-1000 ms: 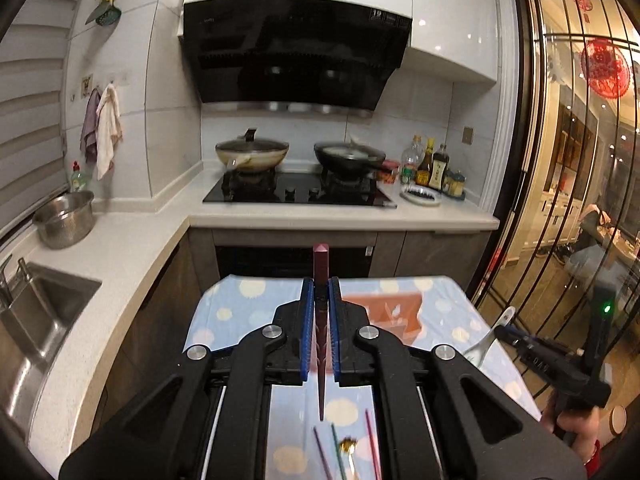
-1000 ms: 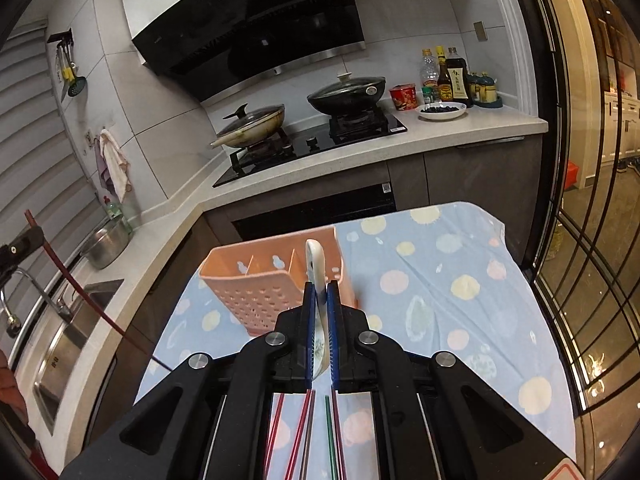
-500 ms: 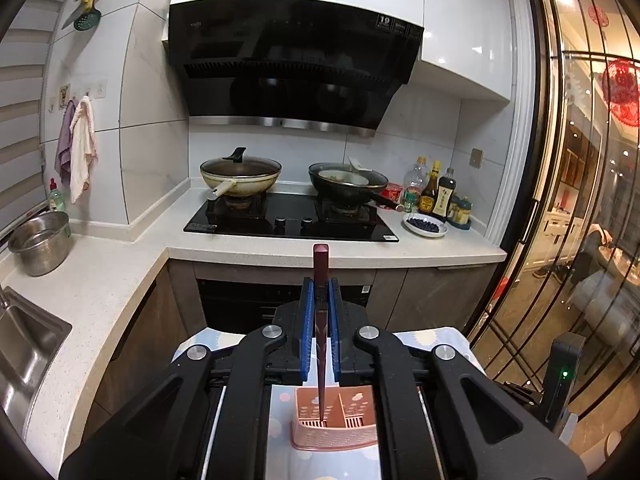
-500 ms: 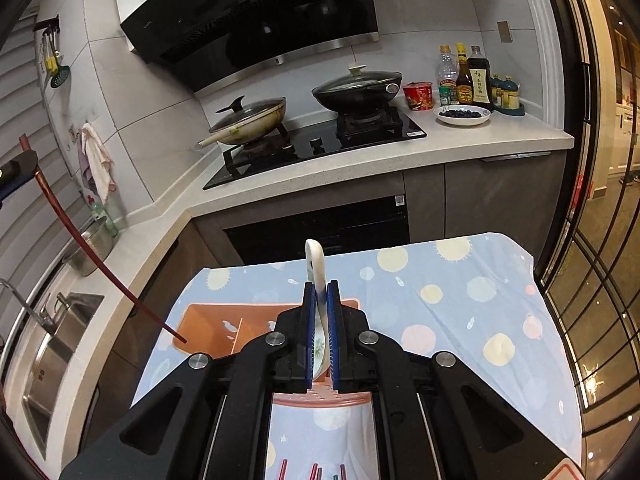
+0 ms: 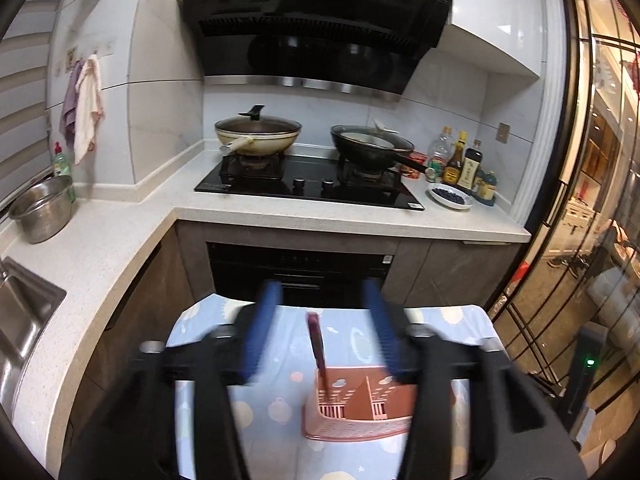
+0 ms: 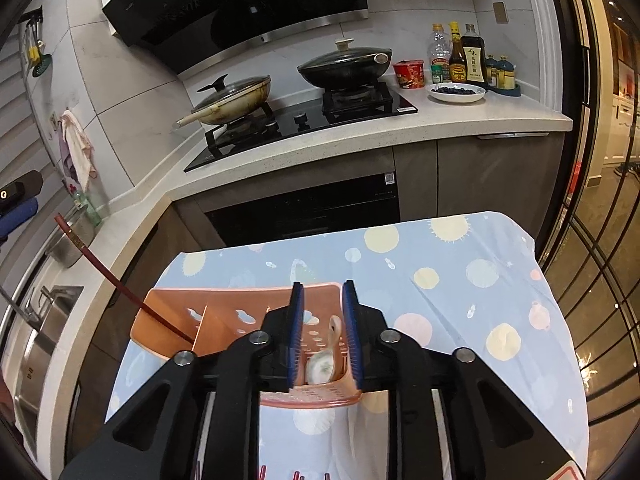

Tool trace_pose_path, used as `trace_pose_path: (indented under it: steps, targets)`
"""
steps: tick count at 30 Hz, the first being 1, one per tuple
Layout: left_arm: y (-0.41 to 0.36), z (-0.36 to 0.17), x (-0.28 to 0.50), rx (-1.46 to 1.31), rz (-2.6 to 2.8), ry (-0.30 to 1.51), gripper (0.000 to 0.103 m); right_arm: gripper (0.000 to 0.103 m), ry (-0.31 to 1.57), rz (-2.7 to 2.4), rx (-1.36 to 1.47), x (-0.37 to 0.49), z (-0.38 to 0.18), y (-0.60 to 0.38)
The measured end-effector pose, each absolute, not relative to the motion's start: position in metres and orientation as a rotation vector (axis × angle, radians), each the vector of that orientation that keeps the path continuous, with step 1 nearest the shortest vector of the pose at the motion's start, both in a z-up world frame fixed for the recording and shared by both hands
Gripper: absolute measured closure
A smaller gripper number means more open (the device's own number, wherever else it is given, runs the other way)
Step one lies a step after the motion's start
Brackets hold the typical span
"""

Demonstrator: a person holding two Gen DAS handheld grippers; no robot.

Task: Organize utensils
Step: 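Drop the chopstick into the pink holder with the left gripper while the right gripper releases the spoon there, then grasp another dark red chopstick with the left gripper while the right gripper grasps a maroon chopstick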

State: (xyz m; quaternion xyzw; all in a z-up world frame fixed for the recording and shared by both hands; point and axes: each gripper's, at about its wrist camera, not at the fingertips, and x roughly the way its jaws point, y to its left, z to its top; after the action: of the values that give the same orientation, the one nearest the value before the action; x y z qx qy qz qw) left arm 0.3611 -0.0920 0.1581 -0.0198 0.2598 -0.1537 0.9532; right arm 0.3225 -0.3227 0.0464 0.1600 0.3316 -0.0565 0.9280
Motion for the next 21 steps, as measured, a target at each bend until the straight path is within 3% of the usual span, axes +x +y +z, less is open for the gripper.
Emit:
trace_pose_path:
  steps: [15,18,21]
  targets:
    - [-0.068,0.155,0.327,-0.051,-0.301,0.538,0.045,0.071,0.631,-0.127,0.293,0.267,0.068,-0.316]
    - [-0.062,0.149,0.309,-0.047,-0.302,0.541,0.037,0.068,0.635,-0.128,0.281,0.246,0.066,-0.312]
    - [-0.058,0.135,0.287,-0.019,-0.302,0.552,0.037,0.065,0.654,-0.133,0.268,0.219,0.057,-0.308]
